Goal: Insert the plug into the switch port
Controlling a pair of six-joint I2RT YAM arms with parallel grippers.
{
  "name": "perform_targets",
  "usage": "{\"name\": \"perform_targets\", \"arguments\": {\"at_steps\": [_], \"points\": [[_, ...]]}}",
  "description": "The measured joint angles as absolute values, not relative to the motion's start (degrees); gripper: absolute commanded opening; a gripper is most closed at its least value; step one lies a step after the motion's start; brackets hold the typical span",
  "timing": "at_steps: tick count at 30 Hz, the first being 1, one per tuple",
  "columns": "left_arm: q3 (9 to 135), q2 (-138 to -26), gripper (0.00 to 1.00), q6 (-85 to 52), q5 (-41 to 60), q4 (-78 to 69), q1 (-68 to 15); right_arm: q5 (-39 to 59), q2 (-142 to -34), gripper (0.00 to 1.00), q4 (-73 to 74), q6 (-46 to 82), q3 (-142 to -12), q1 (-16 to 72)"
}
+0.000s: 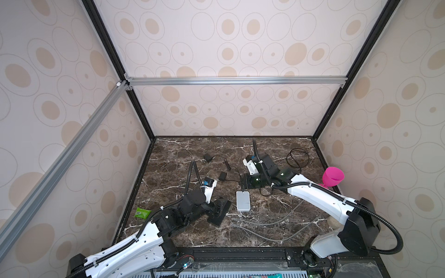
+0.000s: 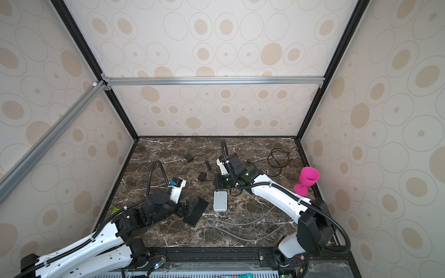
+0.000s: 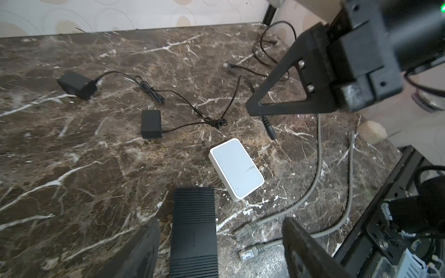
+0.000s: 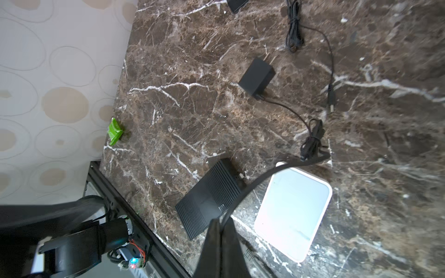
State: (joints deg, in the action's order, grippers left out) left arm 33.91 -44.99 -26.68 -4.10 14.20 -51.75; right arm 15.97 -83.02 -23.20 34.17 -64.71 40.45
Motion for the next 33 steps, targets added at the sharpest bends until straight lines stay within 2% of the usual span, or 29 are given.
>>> {"name": "perform_targets", "arguments": {"at_steps": [9, 19, 22, 28, 33], "points": [[30.6, -47.9, 0.69, -30.8, 4.2, 3.6, -51.7, 19.6, -77.4, 0.00, 2.8, 46.6, -46.5, 40.5], [28.4, -47.7, 0.64, -33.9, 6.9, -0.5, -51.7, 18.9, -77.7, 0.00, 32.7, 51.9, -38.2, 44.6], [28.4, -47.9, 0.56, -34.1, 6.4, -0.5, -51.2, 17.8, -77.6, 0.00, 36.8, 50.7, -37.6, 46.1], [28.4, -49.1, 0.54, -34.0, 6.3, -0.4, -49.6, 18.3, -77.6, 0.00, 40.7, 48.3, -37.5, 47.1], [28.5, -49.3, 0.47, -33.7, 6.4, -0.4, -47.9, 18.2, -77.3, 0.00, 41.6, 47.2, -37.3, 47.5]]}}
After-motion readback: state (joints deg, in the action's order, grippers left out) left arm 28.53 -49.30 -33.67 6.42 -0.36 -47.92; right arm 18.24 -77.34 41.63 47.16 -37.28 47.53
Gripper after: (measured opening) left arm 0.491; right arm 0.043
